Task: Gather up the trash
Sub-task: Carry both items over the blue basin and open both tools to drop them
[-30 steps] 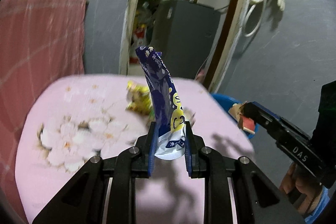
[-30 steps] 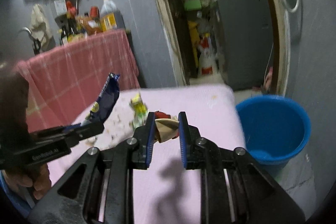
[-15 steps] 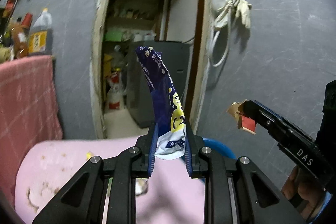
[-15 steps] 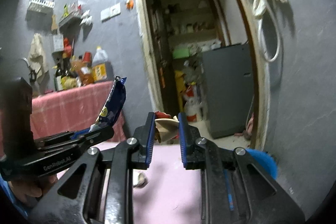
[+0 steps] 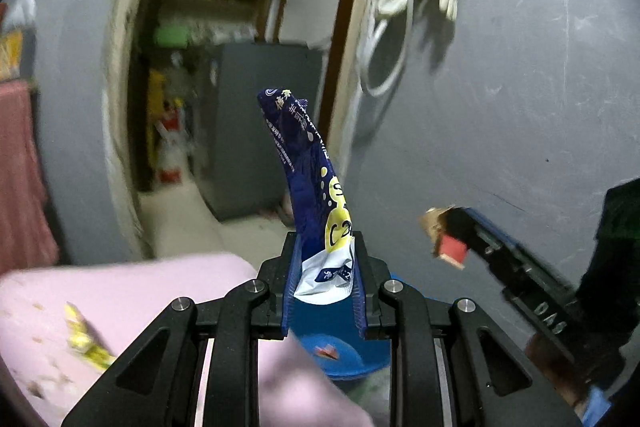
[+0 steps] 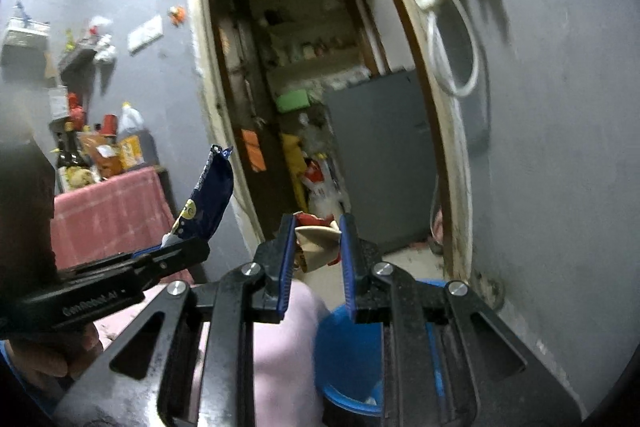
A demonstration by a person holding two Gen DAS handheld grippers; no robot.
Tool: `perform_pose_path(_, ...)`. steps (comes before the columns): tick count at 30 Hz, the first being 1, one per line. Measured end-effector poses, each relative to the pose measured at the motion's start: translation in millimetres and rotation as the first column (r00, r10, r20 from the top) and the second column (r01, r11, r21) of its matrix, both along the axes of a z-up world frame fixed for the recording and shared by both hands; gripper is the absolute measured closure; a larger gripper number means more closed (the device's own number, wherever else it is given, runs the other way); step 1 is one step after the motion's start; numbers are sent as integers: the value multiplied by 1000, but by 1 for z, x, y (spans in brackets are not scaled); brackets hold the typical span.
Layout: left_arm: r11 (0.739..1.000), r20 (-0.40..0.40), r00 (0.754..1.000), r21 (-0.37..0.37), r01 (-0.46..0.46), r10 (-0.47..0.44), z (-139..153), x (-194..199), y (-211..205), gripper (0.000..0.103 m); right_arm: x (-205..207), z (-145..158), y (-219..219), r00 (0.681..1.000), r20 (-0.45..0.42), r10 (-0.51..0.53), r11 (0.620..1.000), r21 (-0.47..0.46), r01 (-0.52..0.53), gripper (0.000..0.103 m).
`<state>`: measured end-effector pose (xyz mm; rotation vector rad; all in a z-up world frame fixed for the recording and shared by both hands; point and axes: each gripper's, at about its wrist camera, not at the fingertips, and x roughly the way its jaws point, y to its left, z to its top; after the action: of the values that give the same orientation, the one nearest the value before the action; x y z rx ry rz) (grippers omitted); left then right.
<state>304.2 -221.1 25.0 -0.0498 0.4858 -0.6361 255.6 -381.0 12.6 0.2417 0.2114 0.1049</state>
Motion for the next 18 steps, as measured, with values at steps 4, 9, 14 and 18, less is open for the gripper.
perform_pose_path(4,998,-105,994,46,37,-32,-25,23,-20,83,19,-28,-16,995,-95,-15,999,32,18,82)
perform_pose_path(9,983,-219,976,175,51,-12,-60,46,-45,83,35,-57,-31,981,-194,-21,998,62,34,82)
perform_pose_path(14,981,-314,949,187,59,3,-90,61,-47,83,48,-79,-43,964,-263,-31,996,72,52,81)
perform_pose_path(18,982,-351,936,182,48,20,-101,72,-45,82,59,-89,-50,953,-302,-34,994,89,64,80)
